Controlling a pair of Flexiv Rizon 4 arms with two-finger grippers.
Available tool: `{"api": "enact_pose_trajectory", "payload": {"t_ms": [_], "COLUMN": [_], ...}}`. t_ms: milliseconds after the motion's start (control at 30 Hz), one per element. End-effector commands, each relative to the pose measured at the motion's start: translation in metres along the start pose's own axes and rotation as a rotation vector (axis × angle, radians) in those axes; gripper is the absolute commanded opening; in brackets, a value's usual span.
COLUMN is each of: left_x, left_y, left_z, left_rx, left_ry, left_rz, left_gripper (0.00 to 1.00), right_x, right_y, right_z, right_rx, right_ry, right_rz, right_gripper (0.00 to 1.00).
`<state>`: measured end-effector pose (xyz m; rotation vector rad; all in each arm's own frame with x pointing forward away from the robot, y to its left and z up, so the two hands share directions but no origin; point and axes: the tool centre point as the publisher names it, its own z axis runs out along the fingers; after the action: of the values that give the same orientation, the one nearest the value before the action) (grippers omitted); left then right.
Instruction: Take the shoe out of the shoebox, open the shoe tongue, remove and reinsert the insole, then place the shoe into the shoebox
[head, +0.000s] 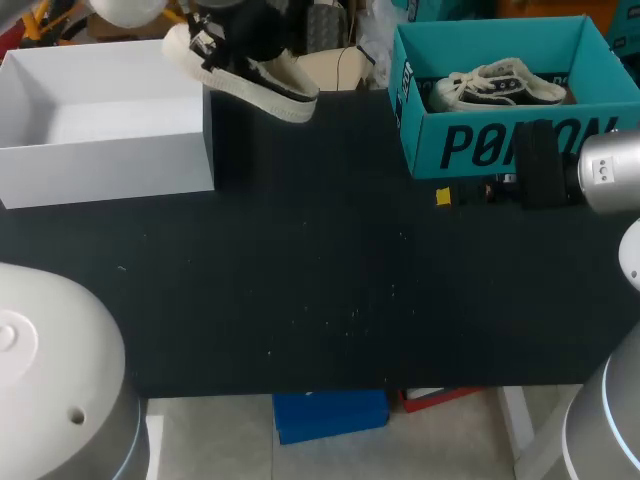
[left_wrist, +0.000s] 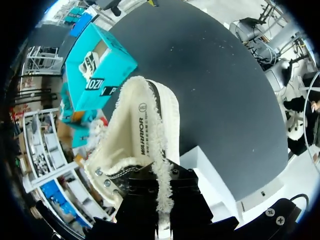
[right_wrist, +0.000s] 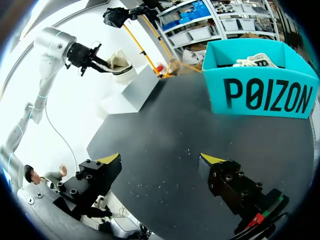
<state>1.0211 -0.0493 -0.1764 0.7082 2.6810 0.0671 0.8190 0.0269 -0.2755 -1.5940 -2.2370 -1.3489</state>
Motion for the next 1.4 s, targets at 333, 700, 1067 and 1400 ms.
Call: {"api": "enact_pose_trajectory", "payload": {"t_ms": [333, 700, 1067, 1400], "left_x": [0.04, 0.064, 0.096, 0.113], "left_y": [0.08, 0.137, 0.177, 0.193], "left_z": [-0.016, -0.002, 0.024, 0.067], "left_rx": [-0.058, -0.08, -0.06, -0.033], "left_ry": [-0.153, -0.151, -0.142, -0.125], "left_rz": [-0.238, -0.252, -0.31, -0.356], "left_gripper": [0.0, 0.0, 0.0, 0.0], "right_x": [0.0, 0.0, 0.0, 0.0], "right_y": [0.001, 0.001, 0.001, 0.001], "right_z": [0.001, 0.001, 0.001, 0.001], "right_rx": [0.002, 0.002, 0.002, 0.002], "right_ry": [-0.001, -0.001, -0.001, -0.001], "right_rz": [0.001, 0.001, 0.001, 0.001], "right_gripper": [1.0, 1.0, 1.0, 1.0]}}
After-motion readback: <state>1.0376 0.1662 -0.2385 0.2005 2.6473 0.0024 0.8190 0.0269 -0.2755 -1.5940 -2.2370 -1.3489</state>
